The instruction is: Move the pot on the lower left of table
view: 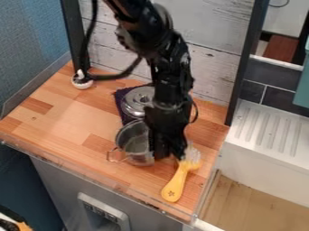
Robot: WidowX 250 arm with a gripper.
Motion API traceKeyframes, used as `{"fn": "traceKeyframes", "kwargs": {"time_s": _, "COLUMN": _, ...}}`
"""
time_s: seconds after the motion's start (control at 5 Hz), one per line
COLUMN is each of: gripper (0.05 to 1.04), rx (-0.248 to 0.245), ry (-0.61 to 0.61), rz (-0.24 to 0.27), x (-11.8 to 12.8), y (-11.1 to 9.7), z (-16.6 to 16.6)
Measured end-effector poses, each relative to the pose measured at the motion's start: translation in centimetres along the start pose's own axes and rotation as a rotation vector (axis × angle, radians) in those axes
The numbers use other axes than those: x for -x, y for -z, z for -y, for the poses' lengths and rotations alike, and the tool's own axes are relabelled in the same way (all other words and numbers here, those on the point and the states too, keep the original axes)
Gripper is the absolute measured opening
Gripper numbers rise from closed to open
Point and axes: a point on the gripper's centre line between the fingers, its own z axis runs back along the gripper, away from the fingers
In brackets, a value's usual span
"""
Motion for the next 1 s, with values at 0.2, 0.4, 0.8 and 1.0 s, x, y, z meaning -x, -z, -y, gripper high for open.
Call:
{"fn": "traceKeyframes", "kwargs": {"time_s": 0.2, "gripper": 0.065, "rx": -0.025, "ry": -0.077, "rz": 0.039, "x": 0.7, "y": -2.6, "z": -0.7}}
{"fn": "traceKeyframes", "kwargs": {"time_s": 0.4, "gripper": 0.065, "rx": -0.064, "ry": -0.242, "rz": 0.043, "x": 2.7, "y": -4.0, "z": -3.7}}
{"fn": "traceKeyframes", "kwargs": {"time_s": 0.8, "gripper": 0.065, "rx": -0.119, "ry": -0.505, "rz": 0.063, "x": 5.7, "y": -4.4, "z": -8.9}}
{"fn": "traceKeyframes", "kwargs": {"time_s": 1.0, "gripper": 0.065, "rx": -0.166, "ry": -0.636, "rz": 0.07, "x": 7.2, "y": -4.8, "z": -11.6}}
